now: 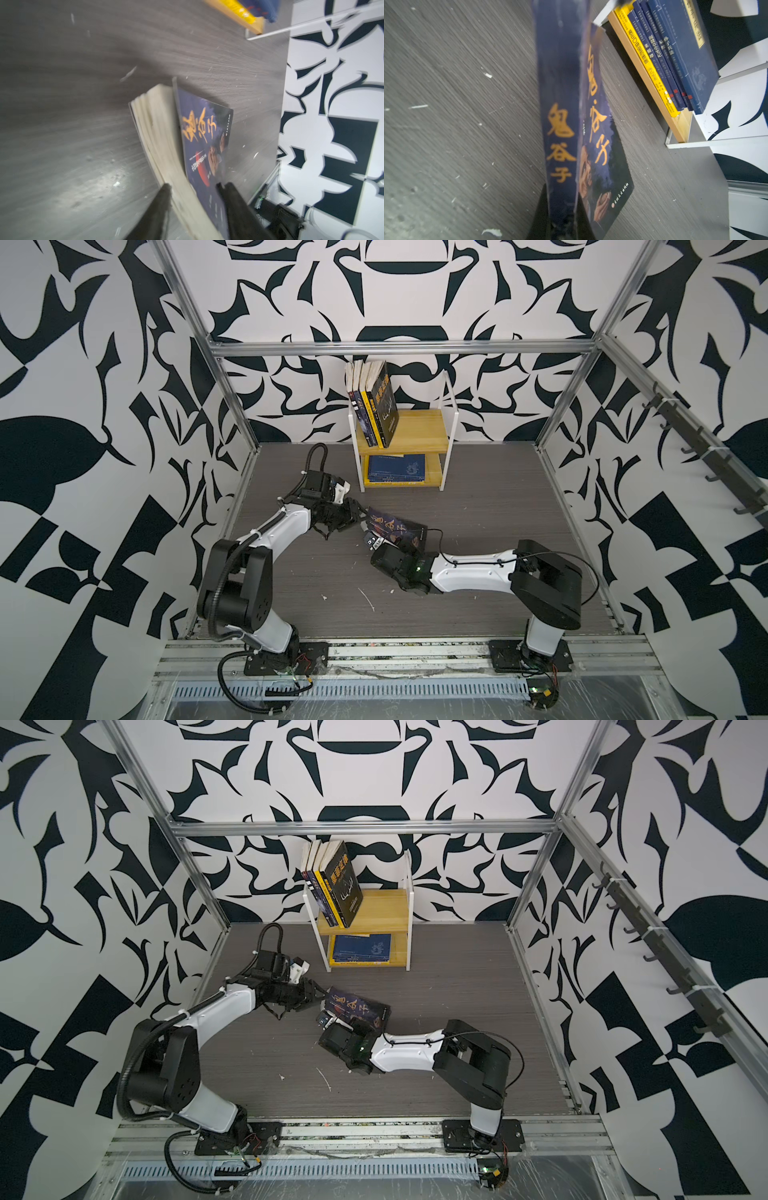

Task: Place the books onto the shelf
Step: 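Lift the purple book upright with the right gripper while the left gripper withdraws, then carry the purple book to the upper tier and insert it beside the black book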

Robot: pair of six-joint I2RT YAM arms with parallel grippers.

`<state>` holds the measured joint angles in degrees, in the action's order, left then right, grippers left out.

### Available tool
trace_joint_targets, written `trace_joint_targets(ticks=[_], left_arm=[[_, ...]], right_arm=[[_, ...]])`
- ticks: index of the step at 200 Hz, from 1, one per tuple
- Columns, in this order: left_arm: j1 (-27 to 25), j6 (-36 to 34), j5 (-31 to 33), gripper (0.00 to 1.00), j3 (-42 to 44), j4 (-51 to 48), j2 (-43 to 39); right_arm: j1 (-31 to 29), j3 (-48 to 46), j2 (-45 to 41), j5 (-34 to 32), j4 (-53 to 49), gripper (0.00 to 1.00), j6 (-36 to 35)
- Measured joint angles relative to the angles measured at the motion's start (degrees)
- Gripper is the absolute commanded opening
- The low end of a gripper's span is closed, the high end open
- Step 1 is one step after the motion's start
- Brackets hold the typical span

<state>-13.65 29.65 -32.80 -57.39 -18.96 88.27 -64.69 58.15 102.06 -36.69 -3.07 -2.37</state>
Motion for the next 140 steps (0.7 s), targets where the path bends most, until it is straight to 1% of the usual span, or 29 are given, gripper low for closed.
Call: trace_joint_targets(ticks=[2,3,4,5,6,7,8,10,42,67,101,140], left_arm=[[0.2,-0.2,0.0,0.68,0.0,-0.1,-0.4],[0.3,-0.4,0.0,0.72,0.0,-0.1,-0.6],[0.4,-0.7,0.0,0.76,0.0,0.0,-0.7],[0.6,-0.7,0.0,0.84,0.0,0.0,-1.0],[0.7,-0.5,0.0,0.88,0.0,0.0,-1.1],[1.0,-0.3,0.2,0.94,0.0,0.0,-1.4],[1.0,-0.3,0.2,0.97,0.0,0.0,-1.6],[1.5,-1.2,0.2,1.0,0.0,0.0,-2.0],[9.3,-3.3,1.4,0.99,0.2,0.8,-7.8],[14.4,-6.7,3.4,0.99,1.5,1.2,-11.6],[17.8,-11.2,5.9,0.99,4.2,1.1,-15.8],[20.8,-15.3,7.0,0.99,4.8,0.8,-20.3]], right_arm=[[0.0,-0.2,-0.3,0.0,0.1,0.0,-0.1],[0.0,-0.4,-0.5,0.0,0.2,0.0,-0.3],[0.0,-0.5,-0.6,0.0,0.3,0.0,-0.4],[0.0,-0.6,-0.7,0.0,0.3,0.0,-0.5],[0.1,-0.7,-0.9,0.0,0.4,0.0,-0.6],[0.1,-0.8,-1.0,0.0,0.4,0.0,-0.7],[0.1,-1.0,-1.3,0.0,0.4,0.0,-0.8],[0.1,-1.2,-1.7,0.0,0.4,0.0,-1.0],[1.3,-3.5,-9.0,2.0,0.9,0.0,-3.7],[3.5,-3.4,-15.3,6.4,3.8,0.0,-4.7],[7.7,0.6,-20.3,12.0,5.2,0.0,-4.0],[13.6,8.6,-21.2,14.1,8.1,0.0,0.3]])
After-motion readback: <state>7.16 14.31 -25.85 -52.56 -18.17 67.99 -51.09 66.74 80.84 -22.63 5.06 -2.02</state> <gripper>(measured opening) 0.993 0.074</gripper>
